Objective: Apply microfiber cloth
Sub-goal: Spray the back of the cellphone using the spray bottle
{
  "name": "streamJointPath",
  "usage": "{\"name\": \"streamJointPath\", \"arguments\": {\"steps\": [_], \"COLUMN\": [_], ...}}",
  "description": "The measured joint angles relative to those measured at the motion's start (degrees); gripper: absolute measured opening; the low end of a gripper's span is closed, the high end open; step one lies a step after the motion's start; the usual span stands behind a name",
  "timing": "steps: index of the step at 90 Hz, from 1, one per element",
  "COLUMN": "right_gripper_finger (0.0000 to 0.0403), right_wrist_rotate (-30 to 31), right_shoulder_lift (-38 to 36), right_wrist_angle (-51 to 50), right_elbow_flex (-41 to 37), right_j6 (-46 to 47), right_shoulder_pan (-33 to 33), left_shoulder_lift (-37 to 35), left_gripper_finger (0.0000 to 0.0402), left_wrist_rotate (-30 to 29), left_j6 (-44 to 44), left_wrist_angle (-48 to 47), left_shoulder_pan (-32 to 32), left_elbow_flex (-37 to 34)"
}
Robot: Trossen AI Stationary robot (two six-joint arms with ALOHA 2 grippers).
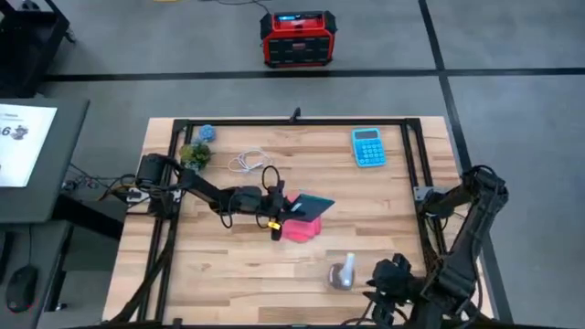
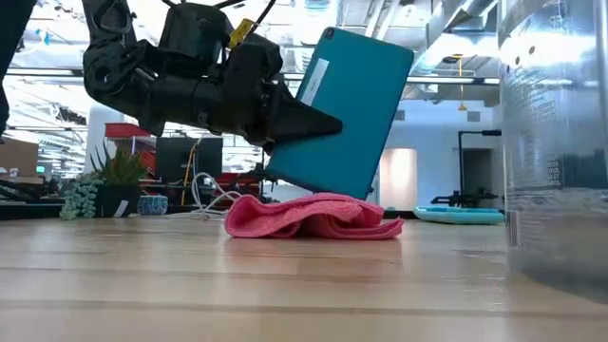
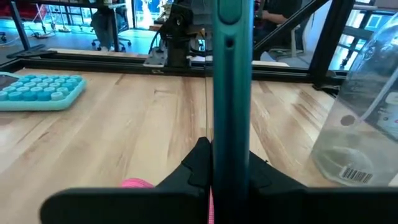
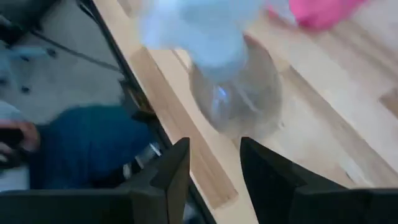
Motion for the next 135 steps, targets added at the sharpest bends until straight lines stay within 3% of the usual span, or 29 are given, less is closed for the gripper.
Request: {"name": "streamJointPath", "arguments": {"steps": [10,39,63,90,112,135], "right_gripper_finger": [0.0164,0.0259,0.0259,0.0259,0.0259,0.0259], "right_wrist_rotate": [6.0,6.0,2.5,-0.5,7.9,8.4], "right_shoulder_lift": [1.5,4.2,4.2,4.2,4.2,4.2], "right_wrist_angle": [5.5,6.3,-0.1,-16.3,-8.9,-6.3], "right_elbow_flex": [0.0,0.0,0.0,0.0,0.0,0.0], "right_j6": [-6.1,-15.6,-14.2,1.0,-11.2,-14.3], "right_shoulder_pan": [0.6,-2.9,-4.9,-4.3,-3.9,-7.6], "left_shoulder_lift": [0.0,0.0,0.0,0.0,0.0,0.0], "left_gripper_finger": [0.0009,0.0009,0.0009,0.0009,0.0009,0.0009], "left_wrist_rotate": [0.0,0.1,0.0,0.0,0.0,0.0], "left_j6": [0.0,-0.1,-0.3,-0.2,-0.2,-0.6], "left_wrist_angle": [0.0,-0.2,-0.5,-1.0,-1.1,-1.0], "left_shoulder_pan": [0.0,0.0,0.0,0.0,0.0,0.0], "left_elbow_flex": [0.0,0.0,0.0,0.0,0.0,0.0]}}
